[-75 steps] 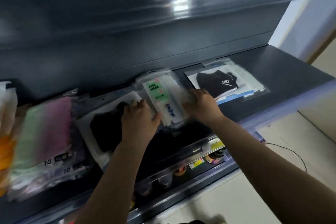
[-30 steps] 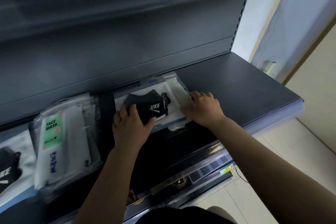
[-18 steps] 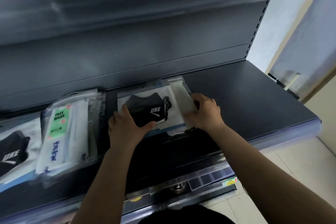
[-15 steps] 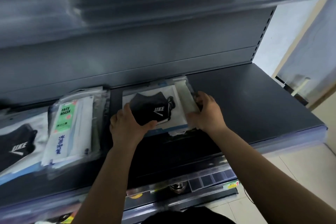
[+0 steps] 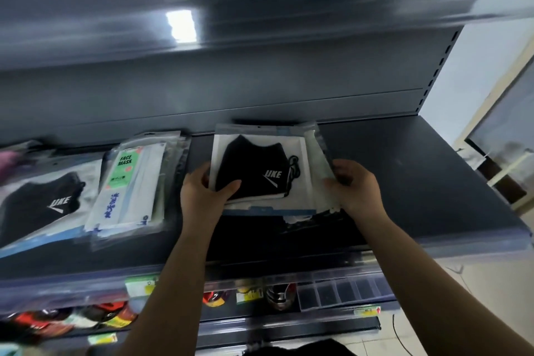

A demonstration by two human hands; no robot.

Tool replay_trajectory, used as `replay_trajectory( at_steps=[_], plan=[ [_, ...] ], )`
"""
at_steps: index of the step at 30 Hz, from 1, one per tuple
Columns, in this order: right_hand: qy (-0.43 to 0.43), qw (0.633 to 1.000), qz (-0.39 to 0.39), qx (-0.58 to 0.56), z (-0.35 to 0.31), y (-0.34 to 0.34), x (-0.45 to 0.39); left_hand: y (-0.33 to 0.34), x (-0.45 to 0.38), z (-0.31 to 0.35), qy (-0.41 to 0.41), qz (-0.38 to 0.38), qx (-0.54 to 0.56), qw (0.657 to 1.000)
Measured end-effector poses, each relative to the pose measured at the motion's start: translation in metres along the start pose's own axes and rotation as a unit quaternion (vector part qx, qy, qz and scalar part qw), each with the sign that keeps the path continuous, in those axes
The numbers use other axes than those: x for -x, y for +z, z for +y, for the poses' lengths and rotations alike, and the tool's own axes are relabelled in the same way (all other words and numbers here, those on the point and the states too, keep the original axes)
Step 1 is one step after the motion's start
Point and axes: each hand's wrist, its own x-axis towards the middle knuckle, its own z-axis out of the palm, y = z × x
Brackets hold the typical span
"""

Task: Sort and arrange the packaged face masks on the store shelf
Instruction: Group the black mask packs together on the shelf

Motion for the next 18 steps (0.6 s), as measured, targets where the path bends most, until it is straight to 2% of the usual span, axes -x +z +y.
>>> replay_trajectory(
  at_steps=[4, 10, 14, 18],
  plan=[
    [-0.028, 0.999, -0.011, -0.039, 0.000, -0.010, 0.003, 0.001, 0.015, 0.008, 0.013, 0.019, 0.076, 0.997],
    [-0.083, 0.983, 0.008, -0.164, 0.000, -0.036, 0.008, 0.001, 0.034, 0.006, -0.006, 0.035, 0.186, 0.982],
    [-0.097, 0.970, 0.015, -0.223, 0.001, -0.051, 0.014, -0.009, 0.056, 0.011, -0.004, 0.088, 0.302, 0.949],
    [-0.072, 0.954, 0.003, -0.293, 0.007, -0.057, 0.023, -0.023, 0.080, 0.009, -0.001, 0.148, 0.323, 0.935]
  ],
)
